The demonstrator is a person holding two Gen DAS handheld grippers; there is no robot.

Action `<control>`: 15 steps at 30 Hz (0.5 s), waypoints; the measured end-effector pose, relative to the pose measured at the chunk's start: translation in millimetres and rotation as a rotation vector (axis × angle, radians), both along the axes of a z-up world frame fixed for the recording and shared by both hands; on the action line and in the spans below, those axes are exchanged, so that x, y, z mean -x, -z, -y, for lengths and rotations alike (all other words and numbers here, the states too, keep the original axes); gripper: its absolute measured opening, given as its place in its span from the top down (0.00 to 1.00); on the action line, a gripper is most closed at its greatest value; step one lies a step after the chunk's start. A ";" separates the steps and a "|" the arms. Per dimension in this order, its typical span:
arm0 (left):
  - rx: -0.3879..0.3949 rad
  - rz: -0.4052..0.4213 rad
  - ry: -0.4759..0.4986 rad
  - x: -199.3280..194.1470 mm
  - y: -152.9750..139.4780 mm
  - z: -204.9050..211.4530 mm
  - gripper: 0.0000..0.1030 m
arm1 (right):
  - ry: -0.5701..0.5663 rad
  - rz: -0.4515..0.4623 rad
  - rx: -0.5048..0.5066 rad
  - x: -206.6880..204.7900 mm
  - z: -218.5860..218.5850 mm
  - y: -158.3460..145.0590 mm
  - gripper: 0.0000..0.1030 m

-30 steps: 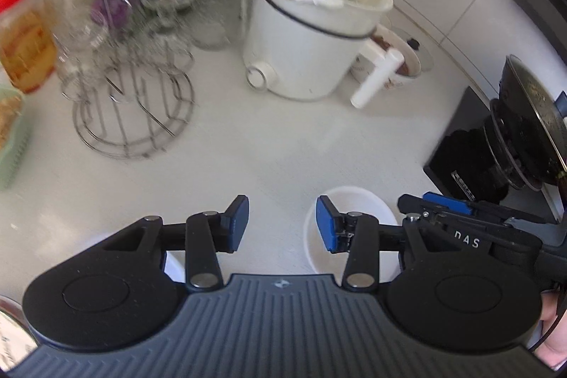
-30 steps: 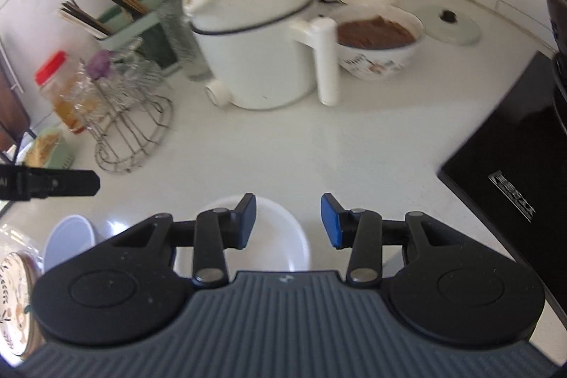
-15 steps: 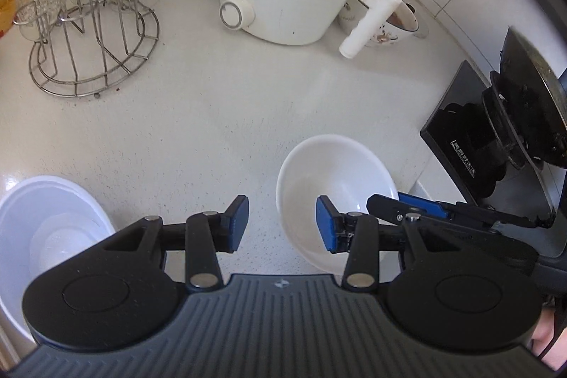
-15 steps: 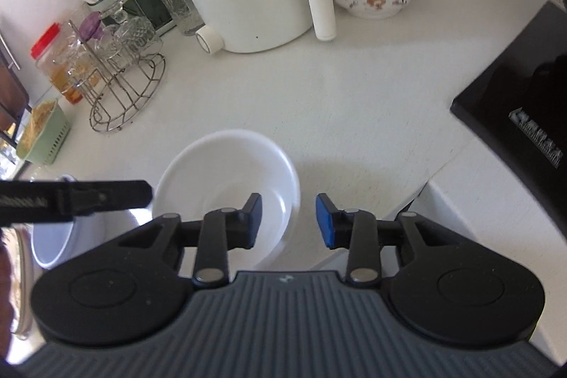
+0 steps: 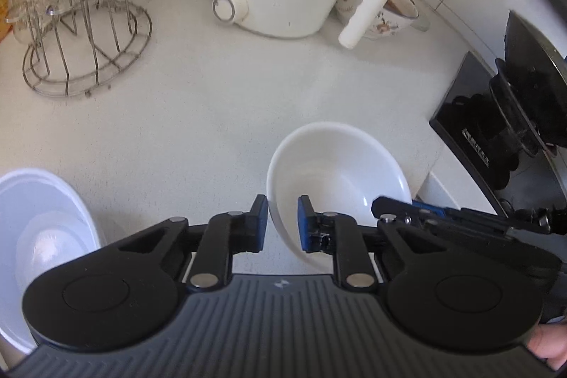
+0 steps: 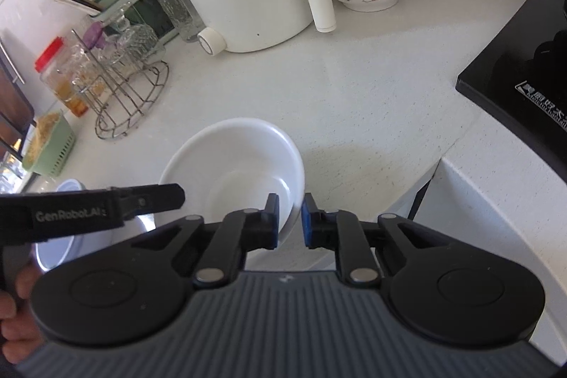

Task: Organize plates and bowls
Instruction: 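Move both tools to the white opaque bowl and grip its rim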

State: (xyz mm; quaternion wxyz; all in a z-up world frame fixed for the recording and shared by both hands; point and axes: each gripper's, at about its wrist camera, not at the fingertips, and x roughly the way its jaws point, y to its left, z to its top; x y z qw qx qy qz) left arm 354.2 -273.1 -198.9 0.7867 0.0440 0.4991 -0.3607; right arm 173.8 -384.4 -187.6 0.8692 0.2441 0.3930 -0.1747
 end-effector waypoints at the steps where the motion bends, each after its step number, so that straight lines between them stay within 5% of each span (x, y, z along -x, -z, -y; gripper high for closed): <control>1: 0.010 -0.001 0.001 1.0 -1.8 -1.7 0.79 | 0.004 0.005 -0.004 0.5 -0.6 0.4 0.84; 15: 0.072 -0.022 -0.021 11.9 -11.2 -26.7 0.79 | 0.062 0.102 -0.060 14.4 -7.4 0.0 0.84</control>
